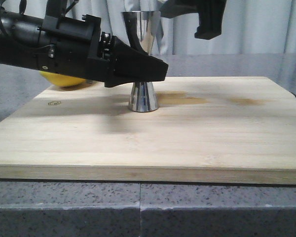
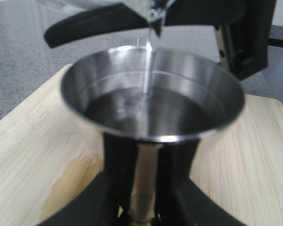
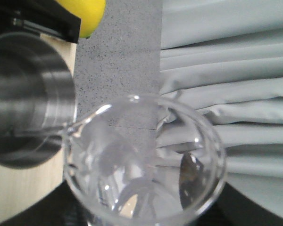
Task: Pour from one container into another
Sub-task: 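Tilt the beaker with the right gripper, pouring liquid into the jigger, then tilt the beaker upright and lower it back onto the board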
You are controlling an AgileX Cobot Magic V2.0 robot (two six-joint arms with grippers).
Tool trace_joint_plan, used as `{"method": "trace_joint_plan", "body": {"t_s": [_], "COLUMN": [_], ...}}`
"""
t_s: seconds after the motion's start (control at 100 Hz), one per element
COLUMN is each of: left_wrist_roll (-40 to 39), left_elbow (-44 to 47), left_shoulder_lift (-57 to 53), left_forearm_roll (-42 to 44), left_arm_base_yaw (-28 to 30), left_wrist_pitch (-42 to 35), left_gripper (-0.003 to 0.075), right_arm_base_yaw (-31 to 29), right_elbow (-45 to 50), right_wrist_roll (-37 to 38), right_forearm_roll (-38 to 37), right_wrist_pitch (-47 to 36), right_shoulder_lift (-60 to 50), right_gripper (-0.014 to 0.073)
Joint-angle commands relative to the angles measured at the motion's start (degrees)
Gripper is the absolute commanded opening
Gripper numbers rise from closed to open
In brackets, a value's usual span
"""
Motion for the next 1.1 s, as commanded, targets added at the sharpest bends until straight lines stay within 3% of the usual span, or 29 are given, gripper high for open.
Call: {"method": "trace_joint_plan", "body": {"t_s": [0.0, 0.31, 0.58, 0.86, 1.09], "left_wrist_roll": [-0.4, -0.4, -0.4, -0.4, -0.4], "left_elbow": [-1.6, -1.6, -1.6, -1.6, -1.6], "left_shoulder_lift": [-2.4, -2.4, -2.4, -2.4, -2.4], "left_forearm_roll": [-4.6, -4.6, -4.6, -4.6, -4.6], "left_arm_base_yaw": [-0.3, -0.3, -0.3, -0.3, -0.3], "left_wrist_pitch": [4.0, 4.0, 4.0, 4.0, 4.0], "left_gripper": [0.0135, 0.0135, 0.0135, 0.0135, 0.0135], "right_arm_base_yaw": [-0.1, -1.8, -8.3, -17.0, -25.9], "right_elbow": [-1.9, -1.9, -1.8, 6.9, 15.9], "right_wrist_roll": [4.8, 22.6, 41.0, 54.7, 58.1], "right_forearm_roll": [0.7, 1.1, 2.9, 4.5, 7.6], "right_wrist_pitch": [0.2, 0.4, -0.7, -12.1, -26.2], "right_shoulder_lift": [-2.3, -2.3, -2.3, -6.7, -9.0], "right_gripper": [0.0269, 0.0269, 0.0269, 0.0269, 0.0269]}}
